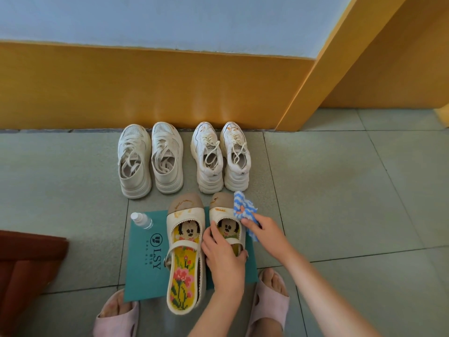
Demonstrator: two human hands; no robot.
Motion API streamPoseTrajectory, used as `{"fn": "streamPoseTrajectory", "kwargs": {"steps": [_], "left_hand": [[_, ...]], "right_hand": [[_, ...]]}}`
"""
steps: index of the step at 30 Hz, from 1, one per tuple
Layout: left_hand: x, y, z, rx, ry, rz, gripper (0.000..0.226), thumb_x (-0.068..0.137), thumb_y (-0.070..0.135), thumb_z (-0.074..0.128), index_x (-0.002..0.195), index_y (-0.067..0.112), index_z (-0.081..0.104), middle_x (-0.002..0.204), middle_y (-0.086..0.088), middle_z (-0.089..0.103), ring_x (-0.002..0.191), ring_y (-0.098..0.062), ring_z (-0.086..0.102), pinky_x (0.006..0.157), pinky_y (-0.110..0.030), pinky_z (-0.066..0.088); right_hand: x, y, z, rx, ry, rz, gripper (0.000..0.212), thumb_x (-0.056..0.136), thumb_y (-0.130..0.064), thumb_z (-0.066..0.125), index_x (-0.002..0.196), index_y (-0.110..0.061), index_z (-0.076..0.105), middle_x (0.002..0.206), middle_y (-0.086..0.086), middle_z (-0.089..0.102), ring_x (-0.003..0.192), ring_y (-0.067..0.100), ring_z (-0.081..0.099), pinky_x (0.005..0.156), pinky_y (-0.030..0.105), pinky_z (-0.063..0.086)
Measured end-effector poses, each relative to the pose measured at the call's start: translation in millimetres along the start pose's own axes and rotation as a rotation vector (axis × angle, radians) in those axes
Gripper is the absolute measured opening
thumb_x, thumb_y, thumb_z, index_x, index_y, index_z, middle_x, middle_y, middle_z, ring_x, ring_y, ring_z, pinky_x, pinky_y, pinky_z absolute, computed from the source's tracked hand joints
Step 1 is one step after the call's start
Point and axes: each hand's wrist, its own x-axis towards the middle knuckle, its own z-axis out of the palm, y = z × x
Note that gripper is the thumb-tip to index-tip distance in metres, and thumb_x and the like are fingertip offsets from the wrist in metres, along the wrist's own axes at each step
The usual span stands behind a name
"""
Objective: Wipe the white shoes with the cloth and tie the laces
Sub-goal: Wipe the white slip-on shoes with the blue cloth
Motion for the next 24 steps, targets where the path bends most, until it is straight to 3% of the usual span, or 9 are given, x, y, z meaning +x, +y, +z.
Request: {"fn": "streamPoseTrajectory", "kwargs": {"steps": [3, 6, 9, 12, 15, 17, 21, 23, 24], "left_hand": [[0, 0, 0, -0.015, 0.001, 0.0, 0.102, 0.072, 0.027, 0.077, 0.147, 0.013, 0.01, 0.145, -0.006, 0.02, 0.136, -0.023, 0.02, 0.108, -0.034, 0.031], [0, 0, 0, -0.015, -0.001, 0.004, 0.102, 0.073, 0.028, 0.077, 0.147, 0.013, 0.01, 0.145, -0.006, 0.02, 0.136, -0.023, 0.02, 0.107, -0.034, 0.031], [-1, -1, -1, -0.022, 0.005, 0.012, 0.1, 0.073, 0.027, 0.077, 0.147, 0.012, 0.011, 0.145, -0.007, 0.021, 0.135, -0.024, 0.021, 0.107, -0.034, 0.032], [-1, -1, -2, -0.021, 0.001, 0.017, 0.1, 0.073, 0.028, 0.076, 0.147, 0.013, 0.011, 0.145, -0.007, 0.02, 0.135, -0.023, 0.021, 0.107, -0.033, 0.031], [-1, -1, -2, -0.021, -0.005, 0.016, 0.1, 0.074, 0.03, 0.076, 0.147, 0.014, 0.01, 0.146, -0.006, 0.019, 0.136, -0.022, 0.02, 0.109, -0.032, 0.029], [-1, -1, -2, -0.023, -0.004, 0.013, 0.1, 0.074, 0.03, 0.076, 0.147, 0.014, 0.009, 0.145, -0.005, 0.019, 0.136, -0.022, 0.02, 0.11, -0.032, 0.029], [-1, -1, -2, -0.033, -0.01, 0.009, 0.1, 0.074, 0.029, 0.076, 0.147, 0.014, 0.01, 0.146, -0.006, 0.018, 0.136, -0.022, 0.019, 0.109, -0.032, 0.029], [-1, -2, -1, -0.035, -0.01, 0.01, 0.101, 0.074, 0.029, 0.076, 0.148, 0.014, 0.01, 0.146, -0.006, 0.018, 0.136, -0.022, 0.018, 0.11, -0.033, 0.029], [-1, -2, -1, -0.033, -0.01, 0.009, 0.101, 0.074, 0.03, 0.076, 0.148, 0.014, 0.009, 0.146, -0.005, 0.018, 0.137, -0.022, 0.018, 0.11, -0.033, 0.029]], "right_hand": [[-4, 3, 0, 0.007, 0.008, 0.005, 0.012, 0.096, -0.027, 0.053, 0.095, -0.023, 0.064, 0.078, -0.014, 0.062, 0.065, -0.014, 0.055, 0.06, 0.007, 0.04], [-8, 9, -2, 0.052, 0.016, 0.046, 0.028, 0.093, -0.033, 0.054, 0.085, -0.008, 0.064, 0.069, -0.007, 0.055, 0.057, -0.006, 0.047, 0.056, 0.013, 0.037], [-10, 15, -11, 0.131, 0.0, 0.136, 0.039, 0.085, -0.046, 0.053, 0.081, -0.008, 0.059, 0.069, 0.002, 0.052, 0.065, 0.007, 0.048, 0.06, 0.022, 0.037], [-7, 17, -26, 0.292, -0.008, 0.231, 0.031, 0.093, -0.034, 0.052, 0.089, -0.007, 0.066, 0.082, 0.005, 0.069, 0.073, 0.011, 0.064, 0.072, 0.022, 0.048], [5, 5, -39, 0.441, 0.141, 0.246, 0.034, 0.093, -0.037, 0.052, 0.102, -0.007, 0.065, 0.098, 0.012, 0.07, 0.087, 0.022, 0.067, 0.084, 0.033, 0.05], [17, -10, -43, 0.498, 0.232, 0.213, 0.03, 0.095, -0.037, 0.05, 0.103, -0.011, 0.063, 0.102, 0.011, 0.069, 0.09, 0.02, 0.067, 0.085, 0.031, 0.05], [44, -36, -34, 0.342, 0.244, 0.127, 0.044, 0.098, -0.036, 0.045, 0.11, 0.003, 0.061, 0.112, 0.026, 0.064, 0.105, 0.035, 0.061, 0.087, 0.036, 0.049], [50, -41, -20, 0.264, 0.154, 0.131, 0.048, 0.099, -0.039, 0.043, 0.11, 0.004, 0.06, 0.113, 0.026, 0.063, 0.106, 0.037, 0.06, 0.086, 0.034, 0.049], [52, -40, -13, 0.216, 0.107, 0.135, 0.052, 0.098, -0.04, 0.042, 0.111, 0.007, 0.059, 0.113, 0.028, 0.061, 0.106, 0.04, 0.059, 0.089, 0.041, 0.05]]}}
